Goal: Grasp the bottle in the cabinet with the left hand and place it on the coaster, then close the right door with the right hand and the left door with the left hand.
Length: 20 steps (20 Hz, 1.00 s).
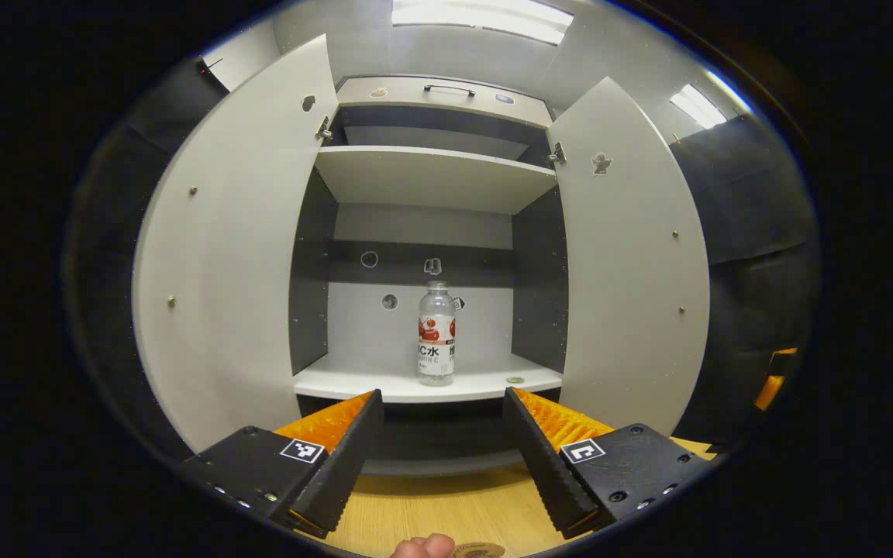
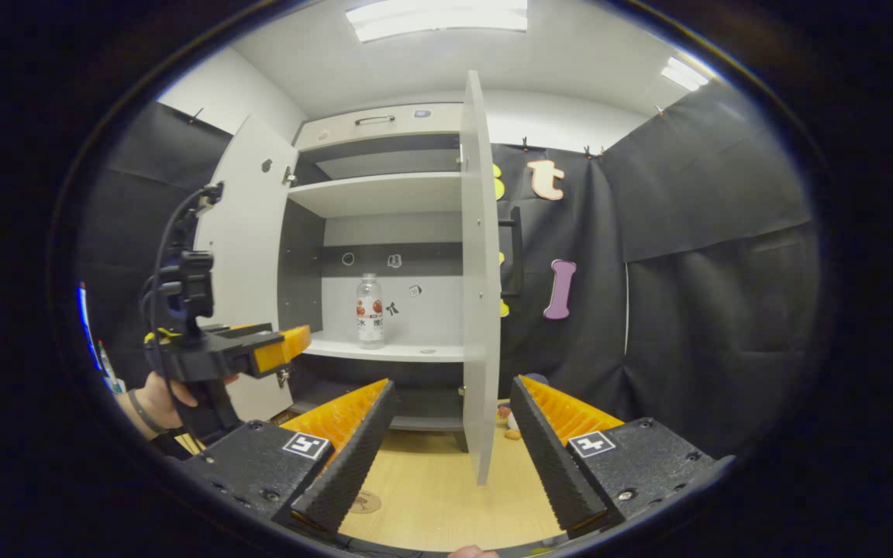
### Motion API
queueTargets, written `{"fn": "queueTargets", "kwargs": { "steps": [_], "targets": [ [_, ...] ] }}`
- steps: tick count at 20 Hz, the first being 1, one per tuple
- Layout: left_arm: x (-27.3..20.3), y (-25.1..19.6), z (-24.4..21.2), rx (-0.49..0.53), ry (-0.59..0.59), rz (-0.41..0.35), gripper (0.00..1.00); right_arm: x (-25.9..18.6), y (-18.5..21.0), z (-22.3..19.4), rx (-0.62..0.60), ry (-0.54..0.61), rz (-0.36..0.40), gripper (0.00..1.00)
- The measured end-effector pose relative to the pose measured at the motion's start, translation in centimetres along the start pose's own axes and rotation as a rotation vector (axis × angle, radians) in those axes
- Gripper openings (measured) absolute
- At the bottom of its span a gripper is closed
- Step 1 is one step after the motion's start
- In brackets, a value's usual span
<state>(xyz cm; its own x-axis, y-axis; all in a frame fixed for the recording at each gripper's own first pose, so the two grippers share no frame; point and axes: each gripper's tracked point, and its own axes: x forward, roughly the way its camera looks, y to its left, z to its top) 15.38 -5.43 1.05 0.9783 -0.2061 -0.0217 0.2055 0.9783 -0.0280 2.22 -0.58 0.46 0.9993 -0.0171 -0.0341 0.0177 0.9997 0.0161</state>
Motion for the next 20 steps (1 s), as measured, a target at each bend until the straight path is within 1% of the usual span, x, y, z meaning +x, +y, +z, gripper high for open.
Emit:
{"fn": "queueTargets", "kwargs": {
  "steps": [2,4,8,10,12,15,17,20],
  "targets": [
    [3.6,0.0,0.4,-0.003,-0.006,-0.023,0.95,0.1,-0.3,-0.1,0.006,0.007,-0.014,0.97],
    [7.2,0.1,0.6,0.013,-0.007,-0.035,0.95,0.4,-0.7,-0.3,0.003,0.016,-0.030,0.96],
    [13.9,1.0,0.1,0.058,0.006,-0.018,0.95,0.1,-1.8,-0.1,0.014,0.004,-0.097,0.96],
    [16.6,1.6,-0.2,0.088,0.006,0.002,0.94,-0.2,-2.3,-0.3,0.020,0.008,-0.128,0.96],
    [19.0,1.9,-1.0,0.111,0.018,0.009,0.94,-0.6,-3.1,-0.7,0.024,0.018,-0.160,0.97],
    [21.6,2.0,-2.1,0.099,0.050,0.010,0.95,-0.8,-4.0,-1.0,0.043,0.030,-0.201,0.97],
    [22.9,2.3,-2.0,0.100,0.044,0.021,0.96,-0.9,-4.6,-1.2,0.058,0.034,-0.222,0.96],
    [24.5,2.8,-2.0,0.091,0.044,0.035,0.96,-1.0,-5.3,-1.4,0.075,0.037,-0.245,0.97]
  ]
}}
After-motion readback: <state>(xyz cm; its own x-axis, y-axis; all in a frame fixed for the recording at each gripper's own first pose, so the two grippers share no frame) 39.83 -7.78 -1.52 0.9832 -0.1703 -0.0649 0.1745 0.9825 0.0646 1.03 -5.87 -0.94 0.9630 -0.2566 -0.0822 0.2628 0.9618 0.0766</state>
